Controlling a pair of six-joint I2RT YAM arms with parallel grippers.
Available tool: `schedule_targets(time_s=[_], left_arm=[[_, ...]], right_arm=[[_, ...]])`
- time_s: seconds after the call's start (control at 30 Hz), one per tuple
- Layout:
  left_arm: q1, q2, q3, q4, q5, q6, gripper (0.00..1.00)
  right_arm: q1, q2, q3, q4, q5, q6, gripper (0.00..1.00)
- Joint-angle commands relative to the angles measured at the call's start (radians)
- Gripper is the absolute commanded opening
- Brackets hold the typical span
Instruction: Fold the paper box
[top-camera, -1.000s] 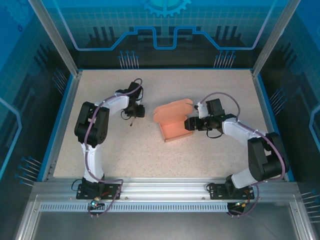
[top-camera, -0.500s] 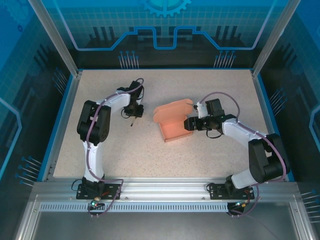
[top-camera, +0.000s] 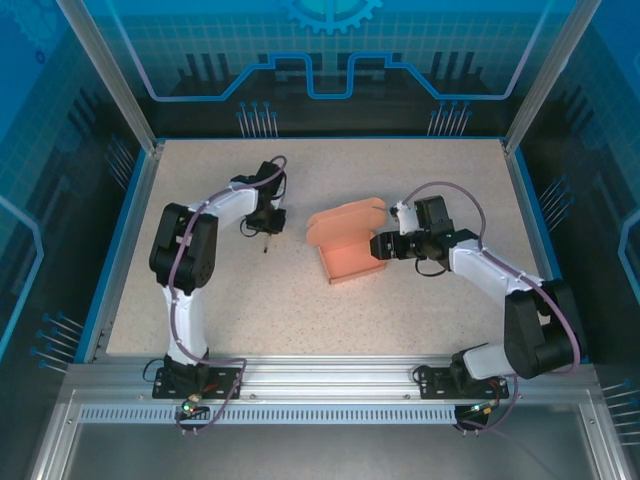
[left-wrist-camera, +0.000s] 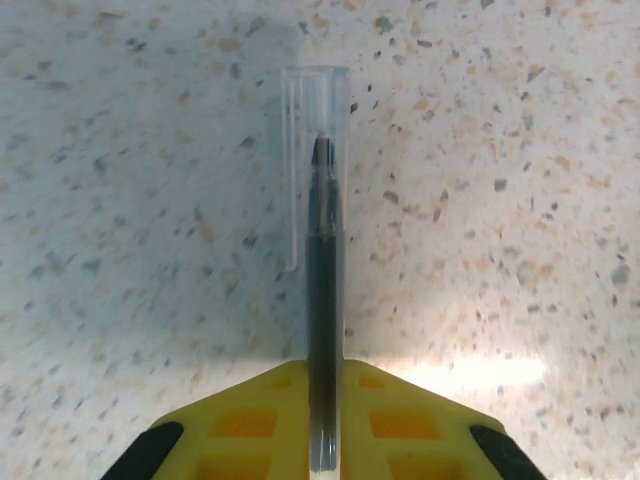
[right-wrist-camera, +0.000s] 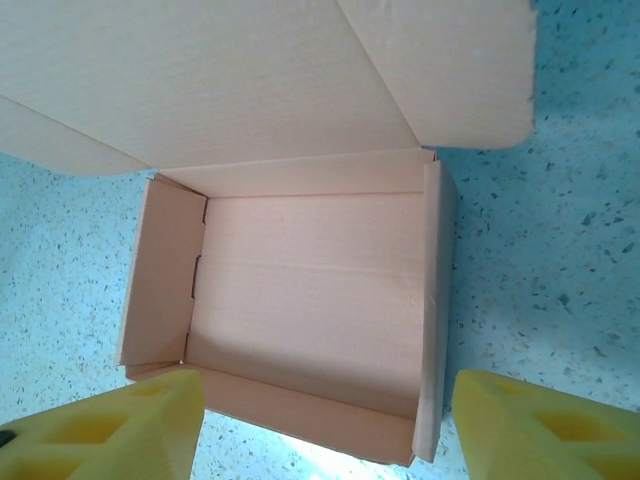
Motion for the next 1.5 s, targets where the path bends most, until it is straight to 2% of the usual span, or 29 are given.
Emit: schedule_targets(time_s=[0.0,0.13,0.23,0.37,0.5,0.63,0.83,1.07,1.47], left_arm=[[0.003,-0.17,-0.071,0.064,-0.021,-0.019,0.11],[-0.011,-0.379,-0.19,0.164,0.008,-0.036,0.1],[-0.055,-0.535,-0.251,0.215,0.027,-0.026,0.1],[-0.185,-0.673,-0.265,0.246,0.027,0.03,0.1],[-0.335,-0.706,-0.247,0.273,0.064,0.079,0.1],[-0.501,-0.622,-0.218,0.278,0.034,0.17,0.1],[-0.579,-0.413,-0.131,0.225,-0.031,0.216,0.1],[-0.597,-0.202,-0.028,0.182,-0.106,0.251,0.1],[-0.597,-0.005,0.093,0.092,-0.186,0.291,0.12]], right_arm=[[-0.001,-0.05,0.004,-0.034,0.024,-0.017,0.67],[-0.006,-0.089,-0.015,-0.024,0.044,-0.018,0.68],[-0.007,-0.121,-0.035,-0.007,0.051,-0.019,0.68],[-0.011,-0.172,-0.06,0.005,0.067,-0.009,0.68],[-0.045,-0.209,-0.08,0.003,0.057,0.017,0.68],[-0.097,-0.258,-0.116,-0.004,0.061,0.043,0.68],[-0.183,-0.358,-0.184,-0.001,0.071,0.084,0.69],[-0.235,-0.382,-0.209,0.023,0.031,0.112,0.69],[-0.237,-0.362,-0.212,0.035,0.026,0.107,0.69]])
